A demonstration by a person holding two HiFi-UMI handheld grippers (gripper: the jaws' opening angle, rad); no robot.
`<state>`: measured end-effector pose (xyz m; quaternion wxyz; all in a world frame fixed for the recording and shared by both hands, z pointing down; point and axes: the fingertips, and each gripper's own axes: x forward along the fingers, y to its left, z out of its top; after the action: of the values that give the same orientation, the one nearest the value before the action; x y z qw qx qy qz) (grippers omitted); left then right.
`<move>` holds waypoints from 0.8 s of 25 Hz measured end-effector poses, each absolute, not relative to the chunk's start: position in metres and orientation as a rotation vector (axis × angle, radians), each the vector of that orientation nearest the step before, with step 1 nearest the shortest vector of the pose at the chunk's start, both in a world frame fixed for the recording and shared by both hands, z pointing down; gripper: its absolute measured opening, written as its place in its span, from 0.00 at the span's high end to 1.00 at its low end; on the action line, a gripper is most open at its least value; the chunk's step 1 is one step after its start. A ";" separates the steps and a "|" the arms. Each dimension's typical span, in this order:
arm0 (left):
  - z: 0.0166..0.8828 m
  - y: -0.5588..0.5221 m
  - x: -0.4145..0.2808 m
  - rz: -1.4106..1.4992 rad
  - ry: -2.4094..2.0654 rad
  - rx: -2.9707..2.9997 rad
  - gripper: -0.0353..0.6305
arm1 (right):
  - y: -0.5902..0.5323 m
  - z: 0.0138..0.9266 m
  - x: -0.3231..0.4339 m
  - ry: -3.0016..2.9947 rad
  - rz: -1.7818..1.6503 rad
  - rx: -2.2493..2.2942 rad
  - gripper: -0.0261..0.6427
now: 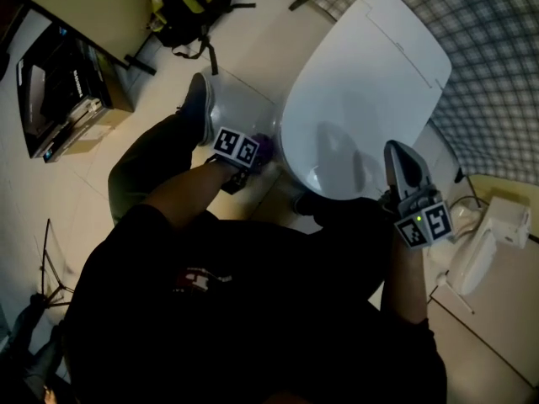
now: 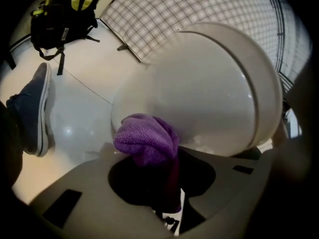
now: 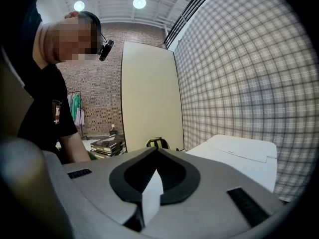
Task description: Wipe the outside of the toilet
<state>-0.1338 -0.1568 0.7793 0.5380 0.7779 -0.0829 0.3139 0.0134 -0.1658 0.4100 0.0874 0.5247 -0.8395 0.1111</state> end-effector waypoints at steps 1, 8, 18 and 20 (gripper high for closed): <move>0.764 -0.134 -0.133 0.764 -0.124 1.852 0.79 | -0.163 0.407 0.010 -2.518 0.320 1.566 0.95; 0.689 -0.006 -0.071 0.787 0.230 1.841 0.79 | -0.115 0.379 0.015 -2.591 0.238 1.634 0.95; 0.795 -0.017 -0.031 1.029 -0.106 2.089 0.79 | -0.048 0.369 0.095 -2.458 0.202 1.812 0.95; 0.815 -0.017 -0.032 1.125 -0.174 2.135 0.79 | -0.038 0.376 0.117 -2.420 0.238 1.842 0.95</move>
<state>-0.0322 -0.0172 0.8146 0.3531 0.8257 -0.0671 0.4349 0.1169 -0.0383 0.3758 0.0454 0.6032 -0.7924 0.0779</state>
